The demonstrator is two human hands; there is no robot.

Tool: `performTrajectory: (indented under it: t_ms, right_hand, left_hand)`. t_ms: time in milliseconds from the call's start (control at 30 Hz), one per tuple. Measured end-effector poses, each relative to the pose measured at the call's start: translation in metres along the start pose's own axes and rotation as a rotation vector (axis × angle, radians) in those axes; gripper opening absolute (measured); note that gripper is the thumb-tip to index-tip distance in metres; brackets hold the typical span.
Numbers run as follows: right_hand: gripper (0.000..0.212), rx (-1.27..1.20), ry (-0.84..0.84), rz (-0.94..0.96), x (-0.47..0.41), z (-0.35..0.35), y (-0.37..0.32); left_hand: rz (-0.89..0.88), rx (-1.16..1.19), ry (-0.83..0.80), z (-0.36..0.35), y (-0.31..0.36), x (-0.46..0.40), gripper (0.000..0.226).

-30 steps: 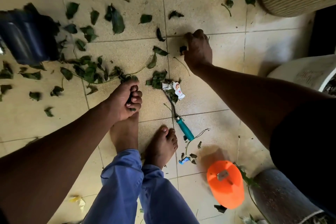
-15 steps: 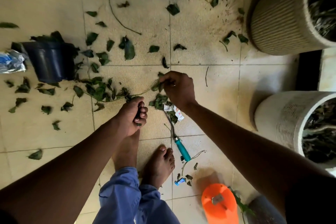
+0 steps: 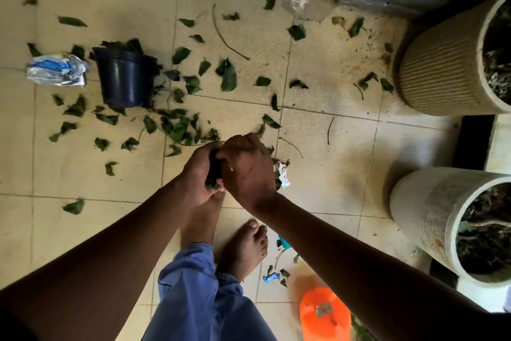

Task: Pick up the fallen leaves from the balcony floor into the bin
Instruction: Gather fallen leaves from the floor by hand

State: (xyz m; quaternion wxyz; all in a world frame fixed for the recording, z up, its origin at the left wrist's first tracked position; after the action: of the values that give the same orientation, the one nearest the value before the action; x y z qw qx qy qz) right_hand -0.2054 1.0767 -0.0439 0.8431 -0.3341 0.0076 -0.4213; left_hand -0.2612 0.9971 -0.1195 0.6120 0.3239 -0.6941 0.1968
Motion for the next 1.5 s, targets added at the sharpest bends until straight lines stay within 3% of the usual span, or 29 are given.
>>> performTrajectory:
  t_ms: [167,233,300,433,533,633,733,800,933,1033,1233,1400,1500]
  right_hand:
    - [0.028,-0.046,-0.139,0.158,0.021,-0.023,-0.023]
    - [0.030,-0.249,-0.090,0.155,0.021,-0.023,-0.017]
    - [0.032,-0.294,0.039,0.008,0.016,-0.020,0.012]
    - [0.033,0.043,0.100,-0.251,0.007,-0.020,0.084]
    - [0.036,0.234,-0.035,-0.299,-0.001,-0.033,0.123]
    - [0.056,0.299,-0.197,-0.320,-0.003,-0.059,0.143]
    - [0.063,0.320,-0.227,-0.315,-0.009,-0.075,0.145]
    - [0.055,0.285,-0.243,-0.348,-0.015,-0.080,0.147]
    - [0.019,0.056,-0.184,-0.516,-0.024,-0.070,0.160]
    - [0.013,-0.129,-0.085,-0.622,-0.033,-0.051,0.167]
    - [0.029,-0.216,-0.136,-0.542,-0.039,-0.038,0.157]
    - [0.051,0.080,-0.332,-0.303,-0.016,-0.074,0.137]
    - [0.056,0.169,-0.337,-0.228,-0.008,-0.090,0.132]
  left_hand:
    - [-0.001,-0.015,-0.028,0.030,-0.014,-0.002,0.031]
    - [0.014,0.001,-0.034,0.037,-0.021,-0.005,0.035]
    - [0.038,0.011,-0.006,0.047,-0.028,-0.012,0.040]
    - [0.034,-0.077,0.043,0.061,-0.034,-0.025,0.042]
    - [0.033,-0.146,0.046,0.064,-0.034,-0.031,0.042]
    - [0.028,-0.197,0.049,0.066,-0.031,-0.035,0.041]
    - [0.030,-0.225,0.048,0.069,-0.031,-0.036,0.040]
    - [0.033,-0.236,0.047,0.073,-0.032,-0.037,0.040]
    - [0.030,-0.229,0.048,0.077,-0.034,-0.036,0.042]
    - [0.018,-0.237,0.054,0.078,-0.036,-0.036,0.042]
    - [0.012,-0.239,0.059,0.067,-0.034,-0.033,0.040]
    - [0.008,-0.271,0.055,0.059,-0.034,-0.031,0.039]
    - [0.010,-0.291,0.058,0.059,-0.036,-0.033,0.038]
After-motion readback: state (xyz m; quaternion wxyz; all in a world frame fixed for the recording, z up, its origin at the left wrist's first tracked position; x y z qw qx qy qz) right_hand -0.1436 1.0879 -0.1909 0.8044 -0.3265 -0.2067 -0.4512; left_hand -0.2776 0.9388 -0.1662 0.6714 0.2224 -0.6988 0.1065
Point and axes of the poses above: each hand's wrist, its own x-axis away from the middle knuckle, its own z-axis out of the back of the hand, y = z × x, the point moved 8 cm from there along -x, towards the middle knuckle, and after that the axes turned 4 degrees about -x, right-handed, at the moved point
